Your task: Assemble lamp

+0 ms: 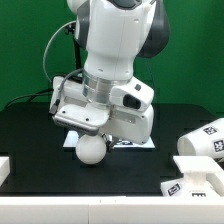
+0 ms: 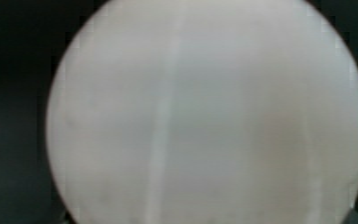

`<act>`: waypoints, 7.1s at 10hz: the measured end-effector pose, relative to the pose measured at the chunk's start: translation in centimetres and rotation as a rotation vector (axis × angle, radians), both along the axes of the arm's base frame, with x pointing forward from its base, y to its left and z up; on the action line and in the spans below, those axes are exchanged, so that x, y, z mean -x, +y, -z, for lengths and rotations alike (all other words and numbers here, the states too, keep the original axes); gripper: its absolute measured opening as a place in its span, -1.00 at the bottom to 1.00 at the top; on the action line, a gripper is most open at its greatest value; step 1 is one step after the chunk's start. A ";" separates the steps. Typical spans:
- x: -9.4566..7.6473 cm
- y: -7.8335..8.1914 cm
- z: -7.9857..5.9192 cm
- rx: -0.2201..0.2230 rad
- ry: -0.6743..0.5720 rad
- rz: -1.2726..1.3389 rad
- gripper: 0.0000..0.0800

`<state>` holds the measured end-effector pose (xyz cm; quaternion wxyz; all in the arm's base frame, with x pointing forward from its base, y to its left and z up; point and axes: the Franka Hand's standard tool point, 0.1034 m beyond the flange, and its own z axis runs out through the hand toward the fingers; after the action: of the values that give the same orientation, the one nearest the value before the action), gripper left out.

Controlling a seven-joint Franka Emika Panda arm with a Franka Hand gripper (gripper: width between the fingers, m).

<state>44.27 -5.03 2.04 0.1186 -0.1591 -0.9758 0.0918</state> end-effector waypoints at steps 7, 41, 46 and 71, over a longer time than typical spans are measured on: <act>0.1 -0.5 0.1 0.007 -0.001 0.027 0.74; -2.7 -1.1 -6.6 0.351 -0.304 2.553 0.75; -3.8 -2.3 -6.2 0.670 -0.038 3.072 0.75; 0.4 -3.8 -0.3 1.640 0.445 2.604 0.75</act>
Offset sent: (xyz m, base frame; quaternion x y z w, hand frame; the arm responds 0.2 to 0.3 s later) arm 0.0000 0.0000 0.0000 0.0000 0.0000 0.0000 1.0000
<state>43.85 -8.81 2.37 0.1344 -0.8690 0.1829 0.4397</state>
